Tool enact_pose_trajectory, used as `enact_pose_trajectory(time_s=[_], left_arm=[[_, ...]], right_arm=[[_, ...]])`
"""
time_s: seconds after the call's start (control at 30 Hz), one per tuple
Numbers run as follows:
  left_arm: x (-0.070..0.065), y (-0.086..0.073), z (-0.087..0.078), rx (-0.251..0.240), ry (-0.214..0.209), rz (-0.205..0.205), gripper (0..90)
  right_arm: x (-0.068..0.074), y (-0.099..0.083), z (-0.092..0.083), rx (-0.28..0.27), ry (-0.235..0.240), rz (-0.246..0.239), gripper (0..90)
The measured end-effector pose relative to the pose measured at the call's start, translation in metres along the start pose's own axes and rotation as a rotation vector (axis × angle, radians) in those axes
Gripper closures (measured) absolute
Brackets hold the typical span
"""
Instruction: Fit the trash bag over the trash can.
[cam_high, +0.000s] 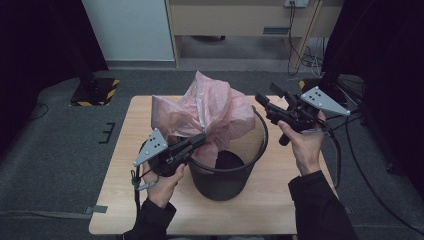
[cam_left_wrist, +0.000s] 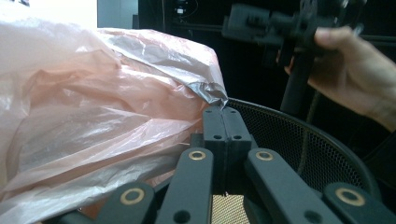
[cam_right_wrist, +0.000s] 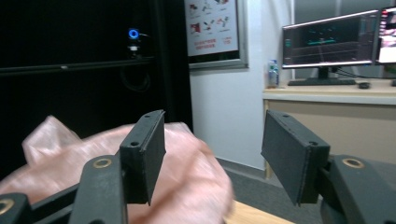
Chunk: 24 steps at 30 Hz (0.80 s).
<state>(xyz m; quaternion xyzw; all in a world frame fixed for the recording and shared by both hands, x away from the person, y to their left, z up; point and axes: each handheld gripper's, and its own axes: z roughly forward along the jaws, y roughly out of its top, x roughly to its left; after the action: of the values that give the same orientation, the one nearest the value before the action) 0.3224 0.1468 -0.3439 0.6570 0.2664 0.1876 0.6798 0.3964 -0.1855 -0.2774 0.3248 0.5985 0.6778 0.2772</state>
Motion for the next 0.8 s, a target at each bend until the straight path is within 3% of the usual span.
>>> enact_pose_trajectory(time_s=[0.2, 0.4, 0.53, 0.8], left_arm=[[-0.001, -0.001, 0.0, 0.004, 0.004, 0.005, 90.0], [-0.001, -0.003, -0.001, 0.017, 0.006, 0.013, 90.0], [-0.001, -0.004, -0.001, 0.02, 0.007, 0.012, 90.0], [-0.001, -0.006, 0.0, 0.03, 0.011, 0.009, 89.9]], right_arm=[[0.025, 0.012, 0.024, 0.016, 0.053, -0.014, 33.3], [0.045, 0.017, 0.05, 0.039, 0.078, -0.021, 31.3], [0.056, 0.011, 0.066, 0.058, 0.103, 0.002, 30.3], [0.067, -0.007, 0.085, 0.144, 0.112, -0.008, 32.7]])
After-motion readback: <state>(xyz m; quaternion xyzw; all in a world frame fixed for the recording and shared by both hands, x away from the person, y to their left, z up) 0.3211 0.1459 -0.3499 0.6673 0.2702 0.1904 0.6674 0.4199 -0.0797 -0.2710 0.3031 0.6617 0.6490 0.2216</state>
